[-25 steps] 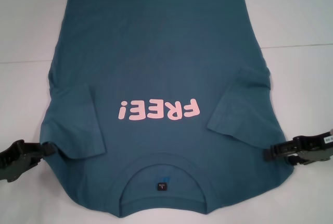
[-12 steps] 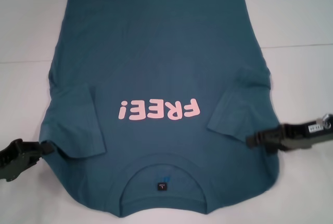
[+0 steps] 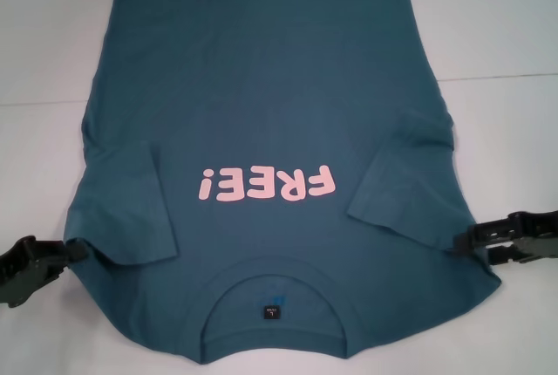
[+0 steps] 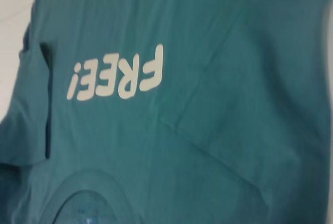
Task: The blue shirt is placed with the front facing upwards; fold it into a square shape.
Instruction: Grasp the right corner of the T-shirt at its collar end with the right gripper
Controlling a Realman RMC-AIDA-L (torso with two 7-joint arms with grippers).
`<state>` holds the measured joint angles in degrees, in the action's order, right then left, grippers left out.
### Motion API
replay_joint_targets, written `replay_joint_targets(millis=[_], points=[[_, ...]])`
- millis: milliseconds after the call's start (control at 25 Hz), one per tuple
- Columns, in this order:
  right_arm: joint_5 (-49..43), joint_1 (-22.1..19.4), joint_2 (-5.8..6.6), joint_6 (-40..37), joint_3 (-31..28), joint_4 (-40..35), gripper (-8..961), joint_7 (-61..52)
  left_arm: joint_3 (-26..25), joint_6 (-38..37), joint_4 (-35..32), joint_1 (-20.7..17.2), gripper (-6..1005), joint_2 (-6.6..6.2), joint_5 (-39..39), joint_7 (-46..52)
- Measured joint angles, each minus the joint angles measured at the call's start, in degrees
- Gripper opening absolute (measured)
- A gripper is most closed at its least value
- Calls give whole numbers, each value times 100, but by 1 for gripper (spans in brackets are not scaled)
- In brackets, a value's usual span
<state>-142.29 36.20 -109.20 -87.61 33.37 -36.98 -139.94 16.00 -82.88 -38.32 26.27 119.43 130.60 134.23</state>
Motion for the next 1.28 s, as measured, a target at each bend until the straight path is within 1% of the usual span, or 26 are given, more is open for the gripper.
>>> replay_joint_targets(millis=[160, 360, 760, 1040, 1280], points=[[-26, -107, 16, -160, -79, -214, 895, -21, 0, 0, 0, 0, 46, 2, 0, -2], [-292, -139, 53, -172, -31, -197, 895, -76, 0, 0, 0, 2, 48, 2, 0, -2], [-358, -84, -33, -104, 7, -163, 890, -107, -18, 13, 11, 2, 46, 2, 1, -2], [-368, -2, -72, 136, 182, 107, 886, -115, -51, 18, 18, 2, 47, 2, 1, -2], [-360, 58, -123, 199, 219, 141, 883, -122, -53, 58, 24, -7, 48, 2, 1, -2]])
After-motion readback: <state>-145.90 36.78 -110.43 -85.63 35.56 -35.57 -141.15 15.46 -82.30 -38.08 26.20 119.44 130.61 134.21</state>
